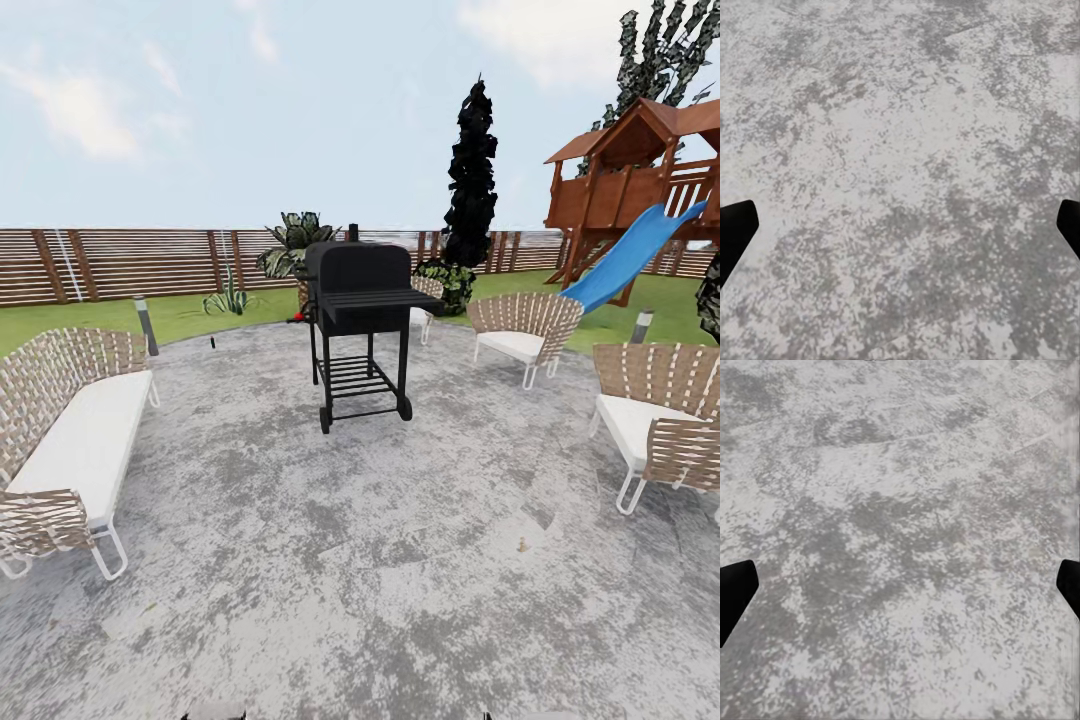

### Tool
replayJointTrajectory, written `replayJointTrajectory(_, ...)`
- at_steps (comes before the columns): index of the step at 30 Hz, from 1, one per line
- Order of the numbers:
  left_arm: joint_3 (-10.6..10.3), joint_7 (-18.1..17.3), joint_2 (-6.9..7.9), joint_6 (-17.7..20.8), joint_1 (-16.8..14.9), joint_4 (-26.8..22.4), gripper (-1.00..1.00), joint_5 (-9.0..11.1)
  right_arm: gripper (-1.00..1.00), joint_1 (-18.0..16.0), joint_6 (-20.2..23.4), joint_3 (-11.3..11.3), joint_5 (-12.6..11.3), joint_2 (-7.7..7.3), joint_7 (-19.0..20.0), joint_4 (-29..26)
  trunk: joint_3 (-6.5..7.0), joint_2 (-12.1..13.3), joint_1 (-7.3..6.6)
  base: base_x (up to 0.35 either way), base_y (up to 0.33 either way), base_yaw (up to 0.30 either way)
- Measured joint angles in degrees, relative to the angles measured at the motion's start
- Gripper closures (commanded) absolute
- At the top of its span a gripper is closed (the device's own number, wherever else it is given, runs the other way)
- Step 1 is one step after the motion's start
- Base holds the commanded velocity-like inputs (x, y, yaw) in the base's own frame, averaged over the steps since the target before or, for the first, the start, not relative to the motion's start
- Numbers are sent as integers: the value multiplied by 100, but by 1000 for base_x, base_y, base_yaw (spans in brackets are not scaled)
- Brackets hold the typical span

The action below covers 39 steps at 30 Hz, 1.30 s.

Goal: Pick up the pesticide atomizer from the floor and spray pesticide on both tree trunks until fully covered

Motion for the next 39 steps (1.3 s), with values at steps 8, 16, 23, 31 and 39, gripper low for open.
replayJointTrajectory(8, -37, -84, -12, -9, 22, -5, -100, -44, -100, -10, -31, 13, -1, -292, 8, 26, 0, 0, 0, 0, 0, 0)
replayJointTrajectory(16, 8, -66, 17, -6, 22, -20, -100, -46, -100, -12, -38, 30, -10, -246, -1, 56, -20, 0, 0, 0, 0, 168)
replayJointTrajectory(23, 24, -72, -4, -7, 20, -10, -100, 1, -100, -12, -38, 32, -6, -244, 1, 58, -79, -39, 21, 0, 0, 217)
replayJointTrajectory(31, 45, -6, -4, 27, 19, -5, -100, 13, -100, -11, -38, 56, 23, -122, 7, 77, -280, -360, 197, 0, 0, 186)
replayJointTrajectory(39, 47, 4, -7, 34, 20, -1, -100, 12, -100, -12, -47, 53, 27, -112, 7, 79, -480, -681, 373, 0, 0, 190)
